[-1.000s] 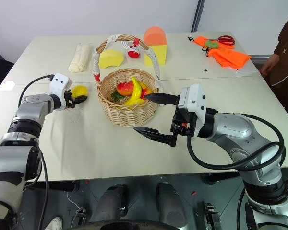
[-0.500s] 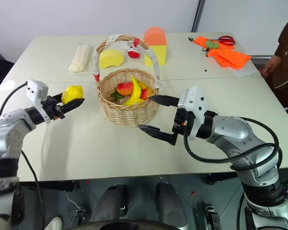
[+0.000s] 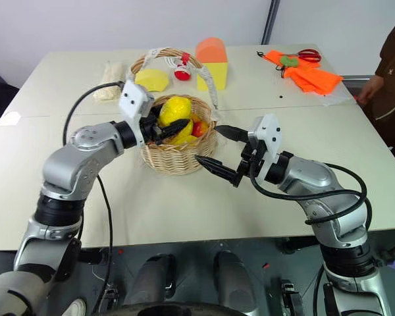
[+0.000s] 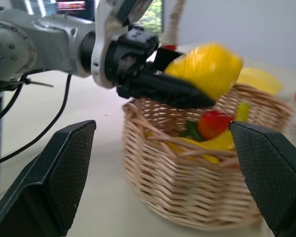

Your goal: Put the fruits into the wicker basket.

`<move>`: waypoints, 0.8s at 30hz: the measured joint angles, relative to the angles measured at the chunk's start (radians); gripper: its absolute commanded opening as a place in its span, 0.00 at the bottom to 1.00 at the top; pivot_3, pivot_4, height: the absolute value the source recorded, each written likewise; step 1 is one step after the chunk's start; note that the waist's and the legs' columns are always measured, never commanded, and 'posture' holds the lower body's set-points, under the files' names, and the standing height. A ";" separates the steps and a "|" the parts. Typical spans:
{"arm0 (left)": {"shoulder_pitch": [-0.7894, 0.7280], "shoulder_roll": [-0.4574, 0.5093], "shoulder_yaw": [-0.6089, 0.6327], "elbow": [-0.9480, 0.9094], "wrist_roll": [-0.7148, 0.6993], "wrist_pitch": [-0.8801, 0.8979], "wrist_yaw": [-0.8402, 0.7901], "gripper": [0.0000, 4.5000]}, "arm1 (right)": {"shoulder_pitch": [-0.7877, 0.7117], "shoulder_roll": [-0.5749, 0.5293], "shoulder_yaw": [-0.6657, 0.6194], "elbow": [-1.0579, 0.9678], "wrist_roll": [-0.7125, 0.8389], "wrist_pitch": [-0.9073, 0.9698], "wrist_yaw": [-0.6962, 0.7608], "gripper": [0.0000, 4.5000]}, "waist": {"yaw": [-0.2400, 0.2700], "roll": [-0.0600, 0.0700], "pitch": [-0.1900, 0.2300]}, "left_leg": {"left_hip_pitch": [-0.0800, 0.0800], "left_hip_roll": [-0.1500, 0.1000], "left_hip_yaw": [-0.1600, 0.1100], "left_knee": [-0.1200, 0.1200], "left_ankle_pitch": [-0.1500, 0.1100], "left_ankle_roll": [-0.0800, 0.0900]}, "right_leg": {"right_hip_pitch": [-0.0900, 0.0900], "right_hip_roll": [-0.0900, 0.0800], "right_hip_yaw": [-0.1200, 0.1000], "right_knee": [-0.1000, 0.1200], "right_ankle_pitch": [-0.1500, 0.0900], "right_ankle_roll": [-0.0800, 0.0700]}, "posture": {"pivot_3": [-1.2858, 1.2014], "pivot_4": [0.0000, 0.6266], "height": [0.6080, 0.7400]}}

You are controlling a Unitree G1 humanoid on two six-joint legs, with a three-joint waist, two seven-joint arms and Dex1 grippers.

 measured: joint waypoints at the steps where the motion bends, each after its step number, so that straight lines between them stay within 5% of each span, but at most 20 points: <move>1: 0.000 0.003 0.000 0.007 0.006 -0.008 -0.009 0.99 | 0.000 0.000 -0.002 0.000 -0.014 0.003 -0.021 1.00 | 0.001 0.000 0.000 | 0.000 0.000 -0.001 0.000 0.000 0.000 | 0.000 0.000 0.000 0.001 0.000 0.000 | 0.52 0.24 1.00; 11: 0.155 0.083 0.152 -0.141 -0.204 -0.050 -0.242 0.99 | -0.053 -0.016 0.002 0.282 -0.334 -0.022 -0.231 1.00 | 0.002 0.000 0.000 | 0.000 0.000 0.001 0.000 0.000 0.000 | 0.000 -0.001 0.001 0.000 -0.002 -0.004 | 0.52 0.24 1.00; 20: 0.300 0.151 0.120 -0.267 -0.222 -0.048 -0.297 0.99 | -0.108 0.013 0.013 0.542 -0.451 -0.051 -0.259 1.00 | 0.005 0.001 0.000 | 0.000 -0.001 0.001 0.001 0.000 0.000 | 0.000 -0.001 0.001 0.000 -0.002 -0.004 | 0.52 0.24 1.00; 24: 0.327 0.149 0.118 -0.286 -0.222 -0.054 -0.289 1.00 | -0.121 0.039 0.006 0.577 -0.451 -0.046 -0.256 0.71 | 0.002 0.001 0.000 | 0.000 -0.001 0.001 0.001 0.000 0.000 | 0.000 -0.001 0.001 0.000 -0.002 -0.004 | 0.52 0.24 1.00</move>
